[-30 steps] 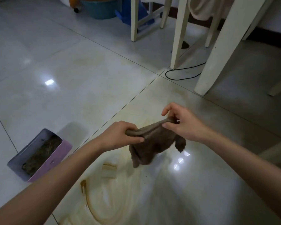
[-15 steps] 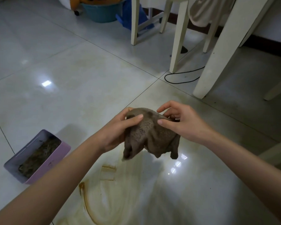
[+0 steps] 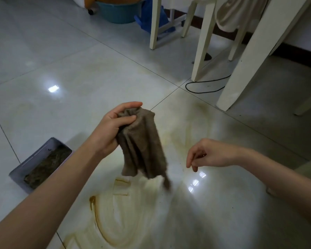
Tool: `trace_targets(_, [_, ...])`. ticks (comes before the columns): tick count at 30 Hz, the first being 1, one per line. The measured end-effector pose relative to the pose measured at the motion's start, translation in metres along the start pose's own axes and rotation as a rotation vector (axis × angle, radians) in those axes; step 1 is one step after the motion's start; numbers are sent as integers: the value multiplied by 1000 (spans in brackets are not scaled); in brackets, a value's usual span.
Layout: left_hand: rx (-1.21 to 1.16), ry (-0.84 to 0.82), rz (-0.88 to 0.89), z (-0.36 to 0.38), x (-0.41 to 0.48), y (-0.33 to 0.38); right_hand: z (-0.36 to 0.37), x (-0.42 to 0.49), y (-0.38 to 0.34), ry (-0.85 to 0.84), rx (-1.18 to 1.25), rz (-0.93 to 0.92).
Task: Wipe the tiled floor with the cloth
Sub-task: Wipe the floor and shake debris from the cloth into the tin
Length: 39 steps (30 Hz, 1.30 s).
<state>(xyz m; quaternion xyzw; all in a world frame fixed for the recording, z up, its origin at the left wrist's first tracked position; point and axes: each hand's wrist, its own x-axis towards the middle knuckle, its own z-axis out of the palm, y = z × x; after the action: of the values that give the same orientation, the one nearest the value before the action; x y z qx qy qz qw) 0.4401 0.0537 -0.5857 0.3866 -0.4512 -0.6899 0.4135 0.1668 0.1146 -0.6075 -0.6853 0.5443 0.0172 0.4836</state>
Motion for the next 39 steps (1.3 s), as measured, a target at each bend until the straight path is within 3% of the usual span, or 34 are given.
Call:
trace_targets(4, [41, -27, -71, -15, -5, 0, 15, 8, 11, 274, 252, -15])
trace_targets(13, [67, -219, -40, -20, -22, 3, 50, 72, -71, 299, 271, -212])
trace_targets(17, [70, -78, 10, -37, -28, 9, 39, 68, -59, 217, -112, -131])
trace_targets(21, [67, 65, -33, -55, -31, -3, 27, 54, -29, 158, 93, -53])
trace_targets(26, [102, 234, -22, -69, -24, -19, 4, 54, -8, 458, 95, -51])
trace_targets(30, [217, 307, 64, -77, -5, -15, -23, 55, -16, 845, -116, -116])
trace_targets(33, [228, 284, 110, -78, 3, -7, -38, 48, -19, 981, -216, -199])
trace_targets(36, [266, 253, 111, -78, -2, -14, -38, 38, -13, 965, -217, -240])
trace_targets(39, [395, 141, 27, -80, -22, -49, -12, 28, 12, 801, -226, -208])
